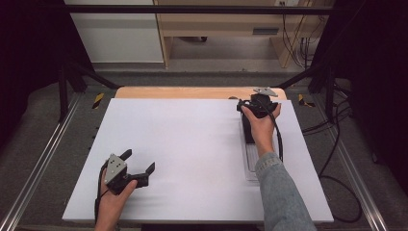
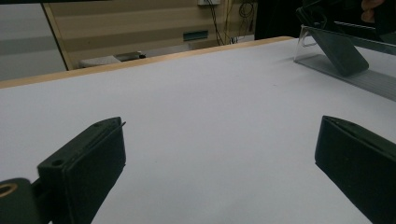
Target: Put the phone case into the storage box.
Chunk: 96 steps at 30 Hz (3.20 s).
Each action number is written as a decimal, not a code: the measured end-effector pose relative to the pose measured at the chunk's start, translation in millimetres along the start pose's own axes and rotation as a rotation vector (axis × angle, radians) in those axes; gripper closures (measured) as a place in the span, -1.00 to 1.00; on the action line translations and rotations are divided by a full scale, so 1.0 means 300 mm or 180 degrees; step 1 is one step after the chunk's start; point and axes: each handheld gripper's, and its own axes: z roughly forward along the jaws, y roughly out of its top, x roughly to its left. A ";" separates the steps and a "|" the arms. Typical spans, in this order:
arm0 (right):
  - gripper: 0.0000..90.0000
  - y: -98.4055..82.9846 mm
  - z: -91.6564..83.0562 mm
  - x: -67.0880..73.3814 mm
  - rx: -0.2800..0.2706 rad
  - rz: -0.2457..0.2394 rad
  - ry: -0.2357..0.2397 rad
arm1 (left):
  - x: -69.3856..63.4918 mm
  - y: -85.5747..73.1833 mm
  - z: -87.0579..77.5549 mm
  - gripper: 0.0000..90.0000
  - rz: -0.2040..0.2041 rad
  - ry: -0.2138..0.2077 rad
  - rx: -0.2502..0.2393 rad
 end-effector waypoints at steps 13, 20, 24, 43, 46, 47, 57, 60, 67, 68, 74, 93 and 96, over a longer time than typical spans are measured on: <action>-0.89 0.018 -0.037 -0.028 0.0034 -0.0010 -0.0014 | 0.000 0.001 0.000 -0.96 0.0020 0.0006 0.0002; -0.88 0.024 -0.049 -0.028 0.0035 0.0015 0.0032 | 0.002 0.001 -0.001 -0.96 0.0017 0.0005 -0.0002; -0.88 0.027 -0.053 -0.029 0.0030 0.0022 0.0053 | 0.003 0.001 -0.002 -0.96 0.0020 0.0008 -0.0010; -0.89 0.035 -0.073 -0.041 0.0001 0.0054 0.0179 | 0.014 0.001 -0.004 -0.96 0.0045 0.0033 -0.0024; -0.89 0.036 -0.075 -0.039 -0.0017 0.0048 0.0204 | 0.019 0.001 -0.005 -0.97 0.0046 0.0042 -0.0028; -0.89 0.037 -0.077 -0.039 -0.0020 0.0044 0.0215 | 0.019 0.000 -0.005 -0.96 0.0041 0.0043 -0.0029; -0.86 0.047 -0.096 -0.038 -0.0057 0.0037 0.0306 | 0.037 -0.001 -0.014 -0.97 0.0022 0.0061 -0.0076; -0.85 0.051 -0.103 -0.037 -0.0069 0.0044 0.0358 | 0.045 -0.003 -0.011 -0.97 0.0023 0.0067 -0.0089; -0.85 0.061 -0.135 -0.028 -0.0083 0.0018 0.0489 | 0.054 -0.005 -0.009 -0.97 -0.0006 0.0062 -0.0093; -0.85 0.063 -0.143 -0.026 -0.0097 -0.0008 0.0507 | 0.053 -0.006 -0.010 -0.97 0.0008 0.0063 -0.0086; -0.85 0.068 -0.178 -0.026 -0.0123 -0.0021 0.0567 | 0.050 -0.003 -0.016 -0.97 0.0024 0.0053 -0.0105; -0.80 0.092 -0.245 -0.059 -0.0226 -0.0065 0.0708 | 0.052 -0.002 -0.021 -0.97 0.0040 0.0064 -0.0105; -0.80 0.091 -0.247 -0.059 -0.0217 -0.0028 0.0725 | 0.058 -0.001 -0.025 -0.97 0.0021 0.0079 -0.0127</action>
